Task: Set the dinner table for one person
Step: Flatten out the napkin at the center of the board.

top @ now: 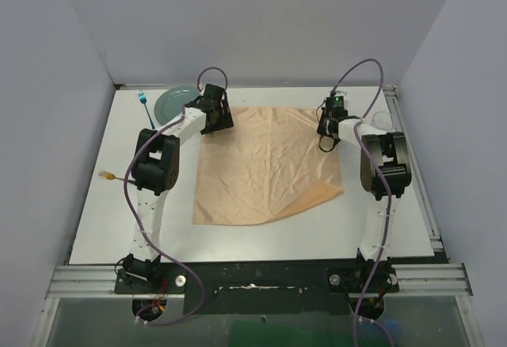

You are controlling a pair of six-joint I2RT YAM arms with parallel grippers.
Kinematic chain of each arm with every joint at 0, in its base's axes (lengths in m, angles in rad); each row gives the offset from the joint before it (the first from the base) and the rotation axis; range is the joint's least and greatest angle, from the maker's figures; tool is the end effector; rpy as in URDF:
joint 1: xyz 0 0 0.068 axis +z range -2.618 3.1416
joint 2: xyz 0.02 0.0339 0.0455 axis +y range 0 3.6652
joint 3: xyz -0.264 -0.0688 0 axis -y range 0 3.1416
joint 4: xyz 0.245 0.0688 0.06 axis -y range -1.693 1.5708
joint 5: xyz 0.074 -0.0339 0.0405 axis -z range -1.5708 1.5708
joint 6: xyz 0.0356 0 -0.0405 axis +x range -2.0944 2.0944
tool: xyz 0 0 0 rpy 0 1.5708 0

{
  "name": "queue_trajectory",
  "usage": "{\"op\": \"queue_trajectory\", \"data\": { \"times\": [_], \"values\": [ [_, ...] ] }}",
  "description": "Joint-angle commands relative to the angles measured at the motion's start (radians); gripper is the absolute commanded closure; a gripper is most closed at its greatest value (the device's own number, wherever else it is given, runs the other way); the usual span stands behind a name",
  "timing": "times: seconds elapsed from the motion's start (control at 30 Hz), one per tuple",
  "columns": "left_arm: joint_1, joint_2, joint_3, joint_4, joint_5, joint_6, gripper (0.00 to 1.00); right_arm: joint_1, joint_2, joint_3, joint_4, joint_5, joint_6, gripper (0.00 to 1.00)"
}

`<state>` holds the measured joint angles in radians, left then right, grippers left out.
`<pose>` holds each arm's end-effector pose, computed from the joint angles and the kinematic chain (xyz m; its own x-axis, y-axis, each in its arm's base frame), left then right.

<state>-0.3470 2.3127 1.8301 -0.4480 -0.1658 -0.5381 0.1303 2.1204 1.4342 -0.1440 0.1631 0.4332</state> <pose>0.4801 -0.1674 0.1601 -0.7720 -0.2583 -0.5808 -0.1781 0.9650 -0.1925 0.4560 0.0539 0.1493 -0.6724 0.3296 -0.6627 0.2894 0.9412 0.1745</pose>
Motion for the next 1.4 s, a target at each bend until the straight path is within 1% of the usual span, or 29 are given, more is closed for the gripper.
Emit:
{"op": "queue_trajectory", "data": {
  "times": [0.0,0.07,0.1,0.17,0.33,0.5,0.57,0.63,0.73,0.77,0.8,0.87,0.93,1.03,1.07,1.2,1.37],
  "values": [
    [0.019,0.055,0.04,-0.043,-0.054,0.003,0.33,-0.006,0.033,0.028,-0.076,-0.022,-0.023,1.0],
    [0.019,0.009,0.018,-0.026,-0.069,-0.002,0.33,-0.006,-0.01,0.013,-0.074,-0.019,-0.031,1.0],
    [0.018,-0.022,-0.007,-0.005,-0.072,-0.006,0.33,-0.006,-0.039,0.002,-0.071,-0.018,-0.033,0.97],
    [0.018,-0.097,-0.061,0.037,-0.078,-0.019,0.32,-0.006,-0.104,-0.027,-0.067,-0.017,-0.037,0.84],
    [0.011,-0.306,-0.196,0.126,-0.068,-0.039,0.3,-0.002,-0.301,-0.102,-0.058,-0.033,-0.052,0.69],
    [-0.003,-0.527,-0.334,0.221,-0.043,-0.04,0.29,0.03,-0.499,-0.12,-0.085,-0.044,-0.085,0.64],
    [-0.004,-0.618,-0.379,0.247,0.0,-0.043,0.28,0.056,-0.562,-0.097,-0.147,-0.057,-0.098,0.64],
    [-0.004,-0.699,-0.427,0.259,0.065,-0.046,0.28,0.098,-0.594,-0.074,-0.247,-0.053,-0.109,0.66],
    [-0.006,-0.819,-0.524,0.273,0.183,-0.057,0.28,0.226,-0.666,-0.121,-0.352,0.033,-0.112,0.72],
    [-0.007,-0.863,-0.564,0.278,0.213,-0.07,0.31,0.266,-0.685,-0.154,-0.381,0.063,-0.103,0.73],
    [-0.008,-0.907,-0.609,0.285,0.24,-0.08,0.37,0.296,-0.702,-0.188,-0.401,0.089,-0.088,0.75],
    [-0.015,-0.991,-0.694,0.291,0.266,-0.099,0.46,0.34,-0.726,-0.264,-0.434,0.125,-0.05,0.78],
    [-0.019,-1.075,-0.767,0.283,0.273,-0.109,0.57,0.368,-0.742,-0.321,-0.461,0.161,-0.012,0.79],
    [-0.023,-1.195,-0.856,0.242,0.256,-0.111,0.7,0.393,-0.758,-0.388,-0.494,0.207,0.032,0.81],
    [-0.023,-1.24,-0.875,0.226,0.248,-0.11,0.72,0.398,-0.758,-0.398,-0.506,0.218,0.041,0.81],
    [-0.024,-1.339,-0.903,0.151,0.209,-0.092,0.74,0.414,-0.747,-0.4,-0.571,0.271,0.07,0.8],
    [-0.024,-1.381,-0.912,0.091,0.179,-0.081,0.74,0.428,-0.713,-0.4,-0.597,0.269,0.083,0.8]
  ]
}}
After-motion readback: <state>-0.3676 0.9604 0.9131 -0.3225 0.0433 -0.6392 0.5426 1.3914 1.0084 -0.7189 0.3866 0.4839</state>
